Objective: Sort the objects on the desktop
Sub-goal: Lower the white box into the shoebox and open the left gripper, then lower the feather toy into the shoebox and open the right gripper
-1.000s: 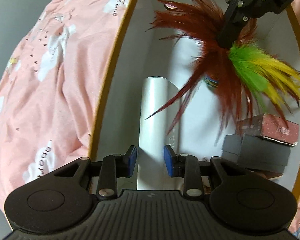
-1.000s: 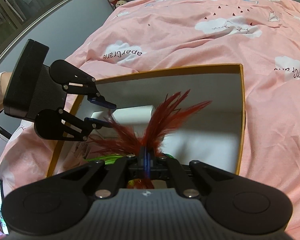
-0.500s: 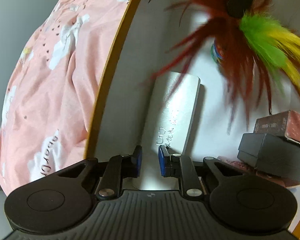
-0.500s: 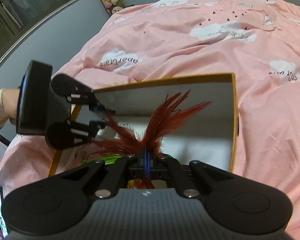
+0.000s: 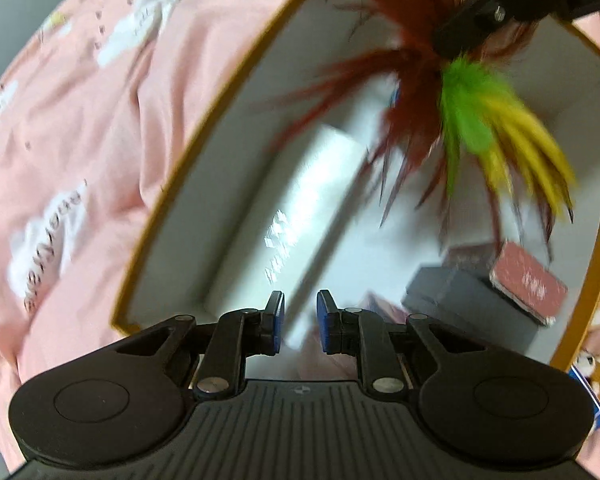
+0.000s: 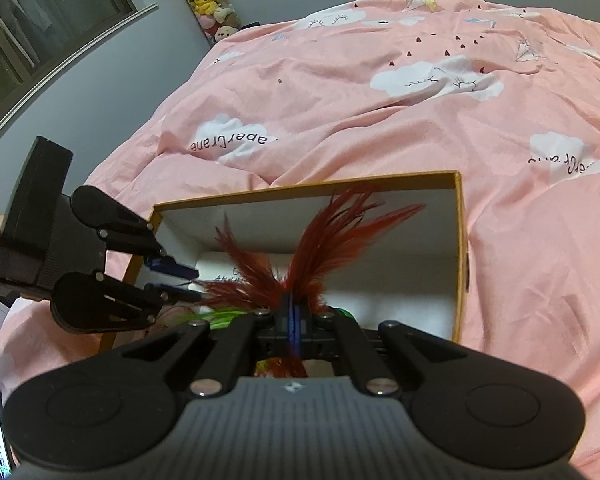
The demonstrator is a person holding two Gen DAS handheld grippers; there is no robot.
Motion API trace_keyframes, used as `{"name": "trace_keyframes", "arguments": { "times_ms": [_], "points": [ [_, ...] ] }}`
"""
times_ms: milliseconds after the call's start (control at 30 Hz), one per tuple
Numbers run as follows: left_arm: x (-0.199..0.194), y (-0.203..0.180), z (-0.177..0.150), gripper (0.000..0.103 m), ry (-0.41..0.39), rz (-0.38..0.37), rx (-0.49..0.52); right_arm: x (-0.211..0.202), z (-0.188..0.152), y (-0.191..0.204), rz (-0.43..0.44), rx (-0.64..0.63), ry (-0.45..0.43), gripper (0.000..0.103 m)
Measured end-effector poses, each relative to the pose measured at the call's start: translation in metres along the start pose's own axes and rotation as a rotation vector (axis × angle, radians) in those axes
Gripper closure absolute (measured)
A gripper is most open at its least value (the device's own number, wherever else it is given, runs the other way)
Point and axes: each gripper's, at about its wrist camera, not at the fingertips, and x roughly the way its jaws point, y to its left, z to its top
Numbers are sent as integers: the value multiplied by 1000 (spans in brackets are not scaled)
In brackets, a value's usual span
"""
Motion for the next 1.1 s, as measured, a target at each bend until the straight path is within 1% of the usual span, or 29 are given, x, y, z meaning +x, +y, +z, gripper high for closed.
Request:
{"name": "trace_keyframes", "arguments": {
  "times_ms": [133, 233, 300, 367, 433, 533, 700, 767, 900, 967, 1100],
  "points": [
    [2, -4, -5, 86, 50, -29, -15, 0, -3, 1, 7, 5, 3, 103],
    [2, -4, -6, 86, 46, -31, -43, -1, -5, 1, 19, 20, 5, 103],
    [1, -1, -13, 86, 42, -41, -65, -1, -5, 2, 25, 24, 5, 103],
    [2, -1, -11, 86, 36, -44, -78, -2, -4, 4, 36, 32, 4, 103],
    [3, 3, -10, 86, 29, -40, -84, -2, -2, 5, 58, 46, 4, 103],
    [-4, 7, -14, 86, -3, -29, -122, 0, 4, 10, 97, 62, 1, 103],
    [-36, 15, -26, 86, -131, -9, -254, 11, 13, 23, 149, 80, 3, 103],
    [-54, 12, -33, 86, -166, 18, -296, 17, 15, 29, 163, 82, 8, 103],
    [-78, 5, -49, 86, -182, 65, -383, 31, 18, 41, 178, 77, 22, 103],
    [-88, 5, -58, 86, -185, 66, -448, 41, 18, 48, 185, 75, 30, 103],
    [-88, 1, -72, 86, -208, 60, -555, 60, 17, 58, 193, 81, 54, 103]
  ]
}}
